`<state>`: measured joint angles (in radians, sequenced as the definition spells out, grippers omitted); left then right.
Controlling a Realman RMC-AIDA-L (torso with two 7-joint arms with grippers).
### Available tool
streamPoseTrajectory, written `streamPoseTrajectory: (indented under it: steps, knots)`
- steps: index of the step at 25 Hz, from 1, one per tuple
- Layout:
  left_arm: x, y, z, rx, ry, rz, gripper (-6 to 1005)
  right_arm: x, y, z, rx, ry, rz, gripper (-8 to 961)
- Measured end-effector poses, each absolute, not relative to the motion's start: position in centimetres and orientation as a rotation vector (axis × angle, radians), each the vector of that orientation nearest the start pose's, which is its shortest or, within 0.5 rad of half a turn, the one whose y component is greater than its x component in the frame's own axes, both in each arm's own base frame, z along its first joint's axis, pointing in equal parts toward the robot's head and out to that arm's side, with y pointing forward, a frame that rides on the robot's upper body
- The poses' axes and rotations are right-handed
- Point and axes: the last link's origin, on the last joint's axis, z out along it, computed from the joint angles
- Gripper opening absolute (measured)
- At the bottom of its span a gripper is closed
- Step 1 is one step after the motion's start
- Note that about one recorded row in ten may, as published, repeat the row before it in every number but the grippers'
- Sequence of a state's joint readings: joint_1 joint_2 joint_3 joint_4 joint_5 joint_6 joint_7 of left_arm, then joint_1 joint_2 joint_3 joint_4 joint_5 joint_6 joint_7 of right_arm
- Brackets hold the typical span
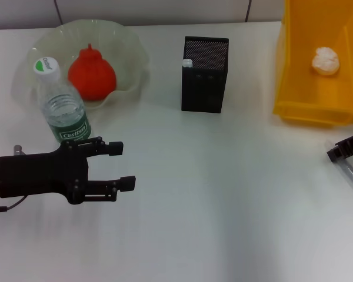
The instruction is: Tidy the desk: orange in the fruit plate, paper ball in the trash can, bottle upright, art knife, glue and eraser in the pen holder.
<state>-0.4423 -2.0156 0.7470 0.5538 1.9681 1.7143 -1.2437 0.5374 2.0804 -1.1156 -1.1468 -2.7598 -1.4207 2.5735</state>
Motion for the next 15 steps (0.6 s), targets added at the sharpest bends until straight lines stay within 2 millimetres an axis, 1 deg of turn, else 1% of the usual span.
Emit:
streamPoseTrajectory:
  steps: [4,5,6,8,9,10,11,12,14,15]
  knots:
    - [-28.8,28.2,0.3,-2.852,-0.582,-0.775,841,27.2,35.7,3.0,-2.273,1.307,-0.422,147]
    - [-28.8,28.2,0.3,-2.851,-0.583,-0.776,841,26.2,35.5,3.3,-2.326,1.31,-0.349,147]
    - [-28.8,28.2,0.3,-2.851,-0.584,-0.776,841,26.2,35.5,3.3,-2.326,1.31,-0.349,147]
    - [-28.8,28.1,0.3,-2.852,-0.585,-0.776,841,25.0,35.4,4.0,-2.39,1.314,-0.229,148]
    - [-28.8,28.1,0.3,-2.853,-0.584,-0.778,841,24.2,35.4,4.7,-2.423,1.311,-0.135,148]
    - [-28.8,28.1,0.4,-2.853,-0.584,-0.78,841,22.9,35.5,6.0,-2.48,1.297,0.05,148]
    - [-28.8,28.1,0.4,-2.853,-0.582,-0.782,841,22.9,35.5,6.0,-2.48,1.297,0.05,148]
    - [-28.8,28.1,0.4,-2.852,-0.58,-0.784,841,22.3,35.6,6.7,-2.501,1.285,0.165,148]
    - [-28.8,28.1,0.4,-2.85,-0.577,-0.788,841,21.0,35.9,7.8,-2.544,1.257,0.432,146]
    - [-28.8,28.1,0.5,-2.848,-0.576,-0.79,841,20.0,36.4,8.1,-2.57,1.216,0.679,145]
